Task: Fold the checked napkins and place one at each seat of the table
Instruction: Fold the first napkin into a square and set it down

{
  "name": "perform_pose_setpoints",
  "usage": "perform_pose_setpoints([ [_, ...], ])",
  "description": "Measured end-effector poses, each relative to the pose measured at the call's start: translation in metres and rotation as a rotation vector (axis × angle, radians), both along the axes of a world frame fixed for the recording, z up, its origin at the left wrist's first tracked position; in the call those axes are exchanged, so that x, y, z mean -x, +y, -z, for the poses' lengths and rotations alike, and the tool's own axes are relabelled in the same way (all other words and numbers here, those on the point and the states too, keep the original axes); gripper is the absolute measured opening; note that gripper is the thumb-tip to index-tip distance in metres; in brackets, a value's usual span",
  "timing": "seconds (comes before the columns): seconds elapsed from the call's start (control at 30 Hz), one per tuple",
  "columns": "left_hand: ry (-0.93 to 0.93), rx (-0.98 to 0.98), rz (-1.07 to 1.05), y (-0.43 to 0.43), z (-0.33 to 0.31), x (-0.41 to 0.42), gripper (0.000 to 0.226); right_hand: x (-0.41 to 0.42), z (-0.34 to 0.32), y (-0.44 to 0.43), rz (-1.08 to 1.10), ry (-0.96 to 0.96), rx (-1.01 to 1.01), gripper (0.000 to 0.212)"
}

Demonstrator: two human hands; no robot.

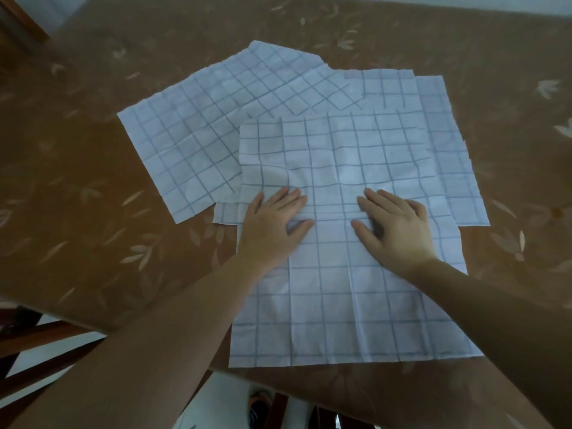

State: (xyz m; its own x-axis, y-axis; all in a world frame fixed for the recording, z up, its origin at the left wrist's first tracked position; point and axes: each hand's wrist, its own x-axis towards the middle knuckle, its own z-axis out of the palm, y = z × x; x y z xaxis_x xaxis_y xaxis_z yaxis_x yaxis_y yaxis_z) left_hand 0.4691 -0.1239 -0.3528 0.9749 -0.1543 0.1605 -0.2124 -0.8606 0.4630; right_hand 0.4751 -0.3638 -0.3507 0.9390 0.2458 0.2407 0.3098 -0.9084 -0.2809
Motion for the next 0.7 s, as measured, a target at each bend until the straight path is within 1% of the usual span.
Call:
perform_pose_setpoints([
  [0.17,-0.071,0.019,-0.012,-0.003,0.002,0.003,0.038,0.0,0.0,0.001,-0.056,-0.153,-0.038,0.024],
  [0.3,-0.09,-0.027,0.029,0.002,-0.008,0.006,0.021,0.002,-0.013,-0.004,-0.16,-0.202,0.001,0.014],
  [0.4,-0.062,-0.027,0.121,0.011,-0.033,0.007,0.019,0.001,-0.029,-0.009,-0.259,-0.183,0.025,0.023],
  [0.47,0.009,-0.044,0.18,0.014,-0.057,0.007,0.025,0.001,-0.047,-0.01,-0.303,-0.135,0.047,0.029],
  [0.53,0.052,-0.065,0.188,0.017,-0.08,0.007,0.028,0.005,-0.071,-0.009,-0.3,-0.102,0.05,0.034],
  [0.63,-0.013,-0.043,0.211,0.024,-0.121,0.009,0.032,0.016,-0.119,-0.006,-0.238,-0.114,0.045,0.04],
  [0.7,-0.07,-0.045,0.239,0.028,-0.154,0.009,0.031,0.024,-0.156,-0.006,-0.215,-0.136,0.057,0.04],
])
